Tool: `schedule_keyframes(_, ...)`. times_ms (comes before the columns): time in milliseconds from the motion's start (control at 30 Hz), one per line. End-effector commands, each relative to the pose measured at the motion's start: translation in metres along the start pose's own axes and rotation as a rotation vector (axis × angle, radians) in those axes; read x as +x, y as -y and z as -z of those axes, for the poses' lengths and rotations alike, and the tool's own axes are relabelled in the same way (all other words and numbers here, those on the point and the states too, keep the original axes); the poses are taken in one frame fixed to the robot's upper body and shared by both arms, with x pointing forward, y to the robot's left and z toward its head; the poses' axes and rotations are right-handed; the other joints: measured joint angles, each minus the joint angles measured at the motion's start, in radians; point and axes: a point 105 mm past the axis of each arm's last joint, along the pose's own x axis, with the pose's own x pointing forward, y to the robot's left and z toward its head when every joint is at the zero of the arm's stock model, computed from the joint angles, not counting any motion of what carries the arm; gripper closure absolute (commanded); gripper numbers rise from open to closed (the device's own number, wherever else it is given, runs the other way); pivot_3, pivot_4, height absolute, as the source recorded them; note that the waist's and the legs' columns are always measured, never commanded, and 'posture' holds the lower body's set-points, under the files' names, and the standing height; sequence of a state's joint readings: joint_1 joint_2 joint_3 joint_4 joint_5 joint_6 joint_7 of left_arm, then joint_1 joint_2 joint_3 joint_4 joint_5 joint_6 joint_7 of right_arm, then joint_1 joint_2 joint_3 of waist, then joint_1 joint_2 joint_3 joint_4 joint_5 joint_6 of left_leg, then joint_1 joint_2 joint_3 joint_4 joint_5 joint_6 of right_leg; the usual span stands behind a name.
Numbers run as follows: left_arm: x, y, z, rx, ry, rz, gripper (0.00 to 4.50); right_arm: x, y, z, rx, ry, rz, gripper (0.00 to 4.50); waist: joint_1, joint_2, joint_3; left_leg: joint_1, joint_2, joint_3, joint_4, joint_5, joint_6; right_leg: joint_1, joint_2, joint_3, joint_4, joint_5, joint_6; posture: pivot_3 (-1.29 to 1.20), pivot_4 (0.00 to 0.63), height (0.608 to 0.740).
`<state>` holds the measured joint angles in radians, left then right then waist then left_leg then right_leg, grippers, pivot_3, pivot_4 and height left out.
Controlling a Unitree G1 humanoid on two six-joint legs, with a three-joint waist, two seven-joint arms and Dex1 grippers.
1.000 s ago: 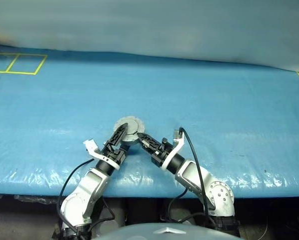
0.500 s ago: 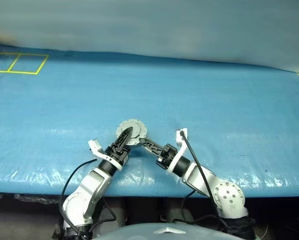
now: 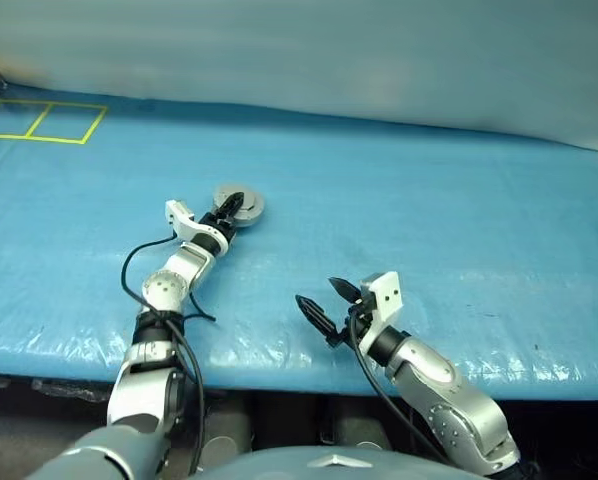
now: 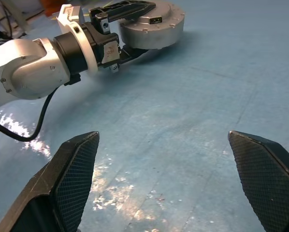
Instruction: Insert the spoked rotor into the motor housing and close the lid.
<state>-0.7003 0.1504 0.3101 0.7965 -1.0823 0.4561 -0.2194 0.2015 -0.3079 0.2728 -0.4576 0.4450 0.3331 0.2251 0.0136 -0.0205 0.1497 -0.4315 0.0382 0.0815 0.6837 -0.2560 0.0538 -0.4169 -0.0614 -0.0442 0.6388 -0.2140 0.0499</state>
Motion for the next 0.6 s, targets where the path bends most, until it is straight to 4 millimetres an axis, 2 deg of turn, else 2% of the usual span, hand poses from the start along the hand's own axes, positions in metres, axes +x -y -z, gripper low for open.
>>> schedule_keyframes(33,0.016,0.018,-0.016,0.043,0.045,0.033,2.06,0.000,0.014,-0.009,-0.085,0.058,0.112,0.00,-0.001,0.000,0.000,0.000,0.000,0.000,0.000,0.000,0.000,0.000,0.000,0.000,0.000,0.000,0.001,0.00,0.150,0.740)
schedule_keyframes(167,0.026,0.014,-0.020,0.059,0.058,-0.048,2.06,0.004,0.023,-0.007,-0.201,0.067,0.202,0.00,-0.003,0.000,0.000,0.000,0.000,0.001,-0.001,0.000,0.000,0.000,-0.001,0.001,-0.001,0.000,0.002,0.00,0.150,0.740)
schedule_keyframes(300,0.025,0.007,-0.016,0.054,0.021,-0.099,2.06,0.005,0.019,-0.003,-0.188,0.056,0.184,0.00,-0.008,0.000,0.000,0.001,0.000,0.001,-0.001,0.001,-0.001,0.000,-0.001,0.001,0.000,-0.001,0.002,0.00,0.150,0.740)
schedule_keyframes(400,0.019,-0.007,-0.011,0.055,-0.020,-0.143,1.06,0.006,0.018,-0.001,-0.185,0.051,0.186,0.00,-0.013,0.000,0.000,0.003,0.000,0.001,0.000,0.001,-0.002,0.001,-0.001,0.001,0.002,-0.001,0.002,0.00,0.150,0.740)
schedule_keyframes(500,0.006,-0.030,-0.006,0.092,-0.082,-0.206,0.07,0.007,0.015,0.001,-0.184,0.047,0.179,0.00,-0.025,0.000,-0.001,0.006,0.005,0.001,0.000,0.001,-0.002,0.004,-0.001,0.002,0.003,-0.001,0.002,0.00,0.150,0.740)
schedule_keyframes(600,-0.021,-0.056,0.001,0.108,-0.178,-0.255,0.03,0.010,0.015,0.004,-0.185,0.016,0.167,0.00,-0.045,0.002,-0.003,0.015,0.007,0.005,-0.003,-0.001,0.001,0.009,-0.001,0.004,0.004,-0.001,0.002,0.00,0.150,0.740)
